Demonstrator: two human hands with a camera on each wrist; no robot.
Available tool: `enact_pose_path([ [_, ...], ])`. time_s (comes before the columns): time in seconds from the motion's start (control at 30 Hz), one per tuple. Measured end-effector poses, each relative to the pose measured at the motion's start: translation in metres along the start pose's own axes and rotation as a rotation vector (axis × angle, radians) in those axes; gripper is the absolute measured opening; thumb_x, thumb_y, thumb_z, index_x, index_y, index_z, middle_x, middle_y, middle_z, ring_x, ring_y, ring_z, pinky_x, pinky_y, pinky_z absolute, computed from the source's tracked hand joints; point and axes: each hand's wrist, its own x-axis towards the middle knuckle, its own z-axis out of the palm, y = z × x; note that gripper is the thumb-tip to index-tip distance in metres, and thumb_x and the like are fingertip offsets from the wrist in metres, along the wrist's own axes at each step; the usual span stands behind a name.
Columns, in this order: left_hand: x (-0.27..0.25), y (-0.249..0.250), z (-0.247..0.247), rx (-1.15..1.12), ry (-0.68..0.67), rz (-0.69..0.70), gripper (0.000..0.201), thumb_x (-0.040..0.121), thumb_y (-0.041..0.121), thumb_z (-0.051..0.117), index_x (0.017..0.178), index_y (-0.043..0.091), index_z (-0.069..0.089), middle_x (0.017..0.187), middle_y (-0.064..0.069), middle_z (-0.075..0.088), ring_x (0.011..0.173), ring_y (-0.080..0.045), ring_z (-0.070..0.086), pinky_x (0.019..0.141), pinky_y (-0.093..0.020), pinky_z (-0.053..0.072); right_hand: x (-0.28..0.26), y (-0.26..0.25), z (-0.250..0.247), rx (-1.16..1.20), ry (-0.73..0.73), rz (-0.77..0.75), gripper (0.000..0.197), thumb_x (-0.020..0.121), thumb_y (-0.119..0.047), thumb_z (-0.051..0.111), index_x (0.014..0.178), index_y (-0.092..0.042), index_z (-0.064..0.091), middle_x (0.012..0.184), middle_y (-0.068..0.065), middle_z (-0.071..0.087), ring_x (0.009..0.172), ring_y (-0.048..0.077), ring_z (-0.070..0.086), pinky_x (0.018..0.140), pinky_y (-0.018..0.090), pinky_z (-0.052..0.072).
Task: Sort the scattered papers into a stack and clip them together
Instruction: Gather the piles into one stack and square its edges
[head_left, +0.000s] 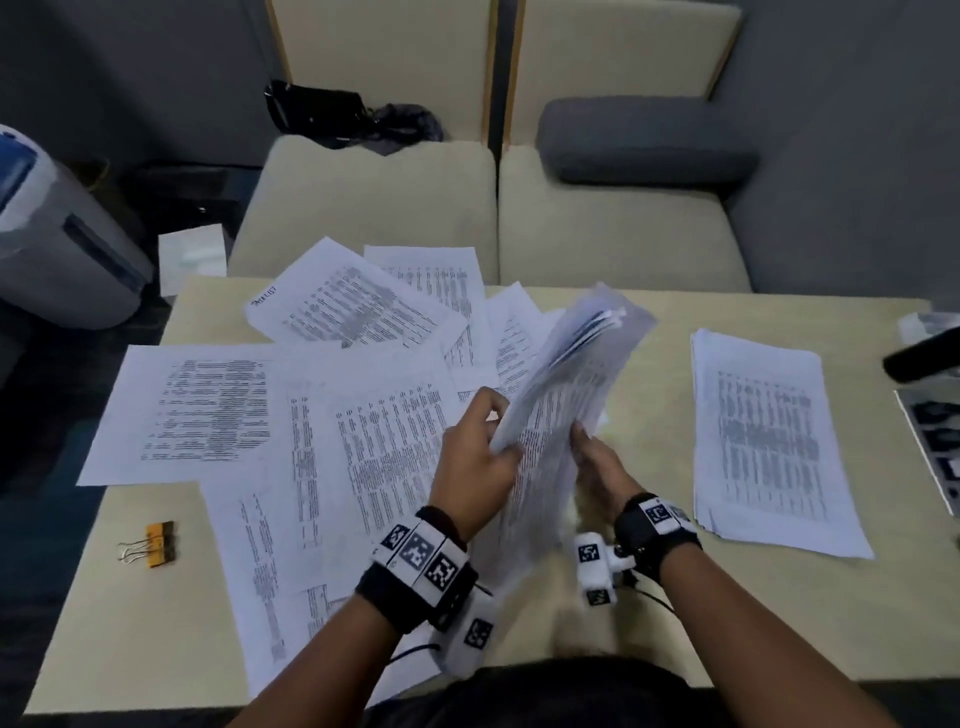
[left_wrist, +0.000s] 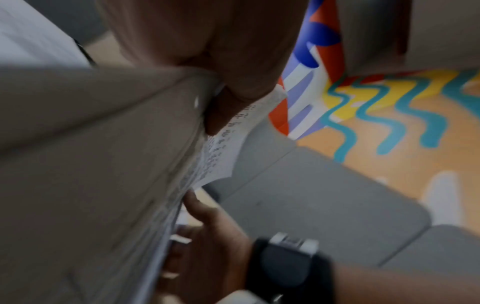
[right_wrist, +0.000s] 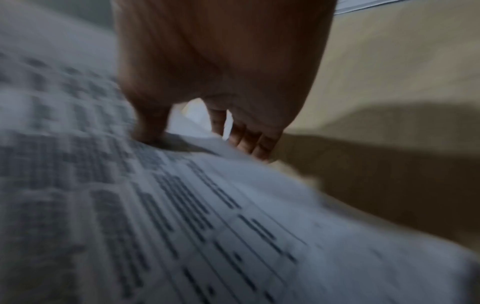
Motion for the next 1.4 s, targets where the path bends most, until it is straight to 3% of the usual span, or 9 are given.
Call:
enact_pose_path([
  [0.1,0.021,0.024,0.02,-0.054,-0.019,-0.02,0.038,0.085,0.002,0.062,0.115,0.019,0.045,0.093,0.004,0.064,0.076,-0.019,0.064,0.06,-0.031,0.053,-0.028,-0.026,-0.038,0.023,0.109,-0.146,0.069,0.07,-0.046,0.083,0.124,-0.008,0.062,0.125,0.011,0.067,0.125,0.033,0.055,0.11,0.054,0.036],
  [0.17,0.041,0.029,0.041,-0.017,-0.088,-0.069,0.052,0.088,0.004,0.058,0.134,0.016,0.035,0.117,0.009,0.056,0.092,-0.012,0.058,0.073,-0.022,0.046,-0.04,-0.045,-0.071,-0.045,0.273,-0.245,0.039,0.079,-0.025,0.079,0.112,-0.008,0.068,0.108,0.004,0.075,0.114,0.029,0.063,0.101,0.045,0.047],
  [0.27,0.066,0.024,0.087,0.049,-0.262,-0.183,0.059,0.088,0.003,0.054,0.14,0.012,0.026,0.105,-0.003,0.057,0.072,-0.018,0.054,0.058,-0.025,0.042,-0.053,-0.069,-0.121,-0.236,0.488,-0.321,0.016,0.084,-0.019,0.075,0.1,-0.018,0.072,0.098,0.002,0.076,0.1,0.027,0.069,0.09,0.043,0.056],
  [0.43,0.092,0.031,0.187,0.077,-0.383,-0.189,0.06,0.087,0.005,0.052,0.14,0.011,0.026,0.109,-0.008,0.057,0.081,-0.024,0.06,0.053,-0.026,0.048,-0.072,-0.108,-0.192,-0.593,0.823,-0.343,0.036,0.081,-0.024,0.077,0.112,-0.016,0.06,0.099,0.009,0.07,0.089,0.025,0.067,0.083,0.032,0.052],
  [0.57,0.111,0.047,0.25,0.095,-0.404,-0.194,0.056,0.087,0.007,0.053,0.138,0.012,0.029,0.119,-0.015,0.06,0.093,-0.029,0.061,0.076,-0.038,0.055,-0.076,-0.133,-0.246,-0.769,0.953,-0.312,0.05,0.082,-0.029,0.074,0.125,-0.022,0.049,0.113,0.019,0.067,0.101,0.036,0.065,0.088,0.043,0.053],
  [0.7,0.132,0.027,0.265,0.256,-0.376,-0.357,0.071,0.085,0.012,0.056,0.146,0.014,0.019,0.114,-0.02,0.062,0.087,-0.032,0.061,0.067,-0.034,0.05,-0.054,-0.133,-0.271,-1.119,0.972,-0.123,0.064,0.083,-0.029,0.07,0.137,-0.009,0.042,0.135,0.023,0.048,0.123,0.042,0.047,0.101,0.051,0.039],
  [0.9,0.132,-0.041,0.159,0.365,-0.059,-0.505,0.056,0.083,0.015,0.059,0.136,0.013,0.041,0.121,-0.016,0.061,0.112,-0.033,0.059,0.084,-0.028,0.043,-0.008,-0.084,-0.202,-1.287,0.454,-0.203,0.03,0.09,-0.018,0.056,0.12,-0.012,0.058,0.121,0.012,0.056,0.114,0.033,0.055,0.095,0.043,0.047],
  [1.07,0.091,-0.084,0.016,0.415,0.172,-0.523,0.027,0.086,0.009,0.058,0.112,0.009,0.065,0.109,-0.017,0.069,0.104,-0.03,0.064,0.082,-0.025,0.044,0.011,-0.042,-0.084,-1.194,0.022,-0.185,0.025,0.086,-0.016,0.056,0.109,-0.013,0.065,0.09,0.002,0.064,0.089,0.025,0.064,0.08,0.032,0.051],
  [1.4,-0.024,-0.165,-0.203,0.483,0.411,-0.817,0.034,0.089,0.011,0.059,0.123,0.004,0.056,0.123,-0.018,0.061,0.107,-0.033,0.058,0.081,-0.03,0.041,0.029,0.001,0.077,-1.126,-0.179,-0.159,0.05,0.087,-0.016,0.067,0.134,-0.008,0.051,0.133,0.012,0.054,0.105,0.019,0.055,0.089,0.025,0.042],
])
